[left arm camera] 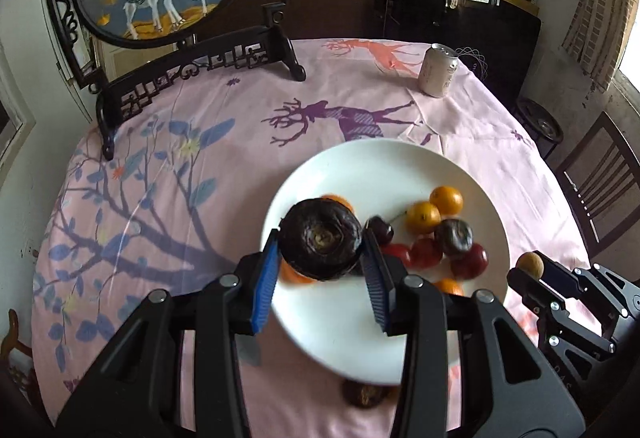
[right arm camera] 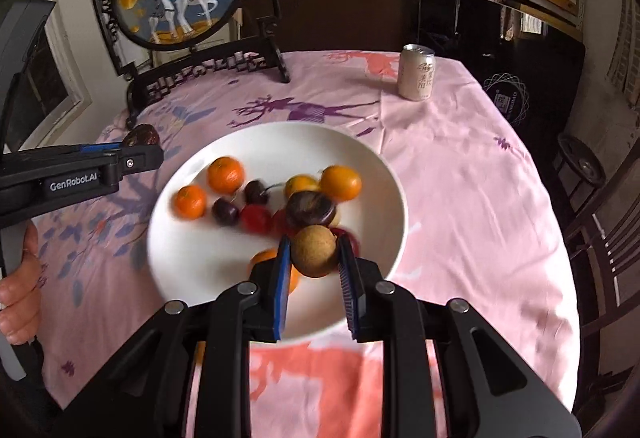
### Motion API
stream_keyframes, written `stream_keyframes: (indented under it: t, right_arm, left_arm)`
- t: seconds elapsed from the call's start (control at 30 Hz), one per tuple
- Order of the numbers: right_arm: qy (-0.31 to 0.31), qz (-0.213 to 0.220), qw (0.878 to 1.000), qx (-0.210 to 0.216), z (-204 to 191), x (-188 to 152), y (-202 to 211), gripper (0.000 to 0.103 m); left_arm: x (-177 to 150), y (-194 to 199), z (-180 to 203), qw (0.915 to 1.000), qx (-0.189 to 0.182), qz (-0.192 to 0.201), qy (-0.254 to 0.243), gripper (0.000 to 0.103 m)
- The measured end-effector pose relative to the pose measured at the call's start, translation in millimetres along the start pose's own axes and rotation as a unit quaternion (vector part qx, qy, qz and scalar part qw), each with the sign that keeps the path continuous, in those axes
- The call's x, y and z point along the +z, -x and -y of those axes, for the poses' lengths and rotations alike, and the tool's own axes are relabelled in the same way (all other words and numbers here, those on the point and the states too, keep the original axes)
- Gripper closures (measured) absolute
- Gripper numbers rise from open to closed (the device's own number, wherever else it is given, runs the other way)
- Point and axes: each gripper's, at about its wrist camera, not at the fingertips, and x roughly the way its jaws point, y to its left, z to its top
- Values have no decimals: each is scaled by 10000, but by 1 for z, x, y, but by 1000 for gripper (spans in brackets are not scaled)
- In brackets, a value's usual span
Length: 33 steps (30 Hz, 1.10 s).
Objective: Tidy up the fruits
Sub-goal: 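Carry the tan fruit and dark fruit onto the white plate and release both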
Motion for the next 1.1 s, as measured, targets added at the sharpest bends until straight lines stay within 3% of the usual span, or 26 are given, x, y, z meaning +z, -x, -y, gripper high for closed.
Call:
stream_keyframes:
  t: [0.13, 0.27, 0.33, 0.37, 0.4, 0.57, 0.67, 0.77, 0.97, 1.1]
  right_arm:
    - [58, -296, 9995, -106, 17, 21, -45, 80]
    - [79, -378, 9992, -112, 23, 28, -60, 79]
    - [51, -367, 9992, -135, 25, 29, -63, 62]
    - [-1, -332, 9994, -115, 26, 30, -62, 47]
    - [-28, -272, 9996, -117, 27, 30, -61, 47]
    - [-23, -368, 9993, -14, 22, 24, -43, 45]
    - [70, -346, 9994, 71, 10, 7, -16, 31]
    - [69, -268, 9996, 113, -2, -24, 14, 6]
    - [-20, -65, 9998, 205, -28, -86, 65, 5]
    - [-89, -92, 9994, 337, -42, -107, 81, 5]
  left_arm:
    - [27, -46, 17, 9996, 39, -284, -63, 63]
    - [35, -74, 23, 9992, 20, -398, -101, 62]
    - [38, -82, 26, 9991, 10, -419, -113, 60]
    - [40, -83, 28, 9991, -6, -404, -121, 47]
    - [42, -83, 29, 9993, 5, -349, -127, 35]
    - [39, -57, 21, 9998, 47, -184, -61, 21]
    - [14, -23, 12, 10000, 11, -24, -77, 8]
    - [-28, 11, 6, 9998, -146, -52, -146, 5]
    - [-130, 68, -6, 9998, -193, -10, 43, 4]
    - [-170, 86, -20, 9995, -101, -28, 281, 4]
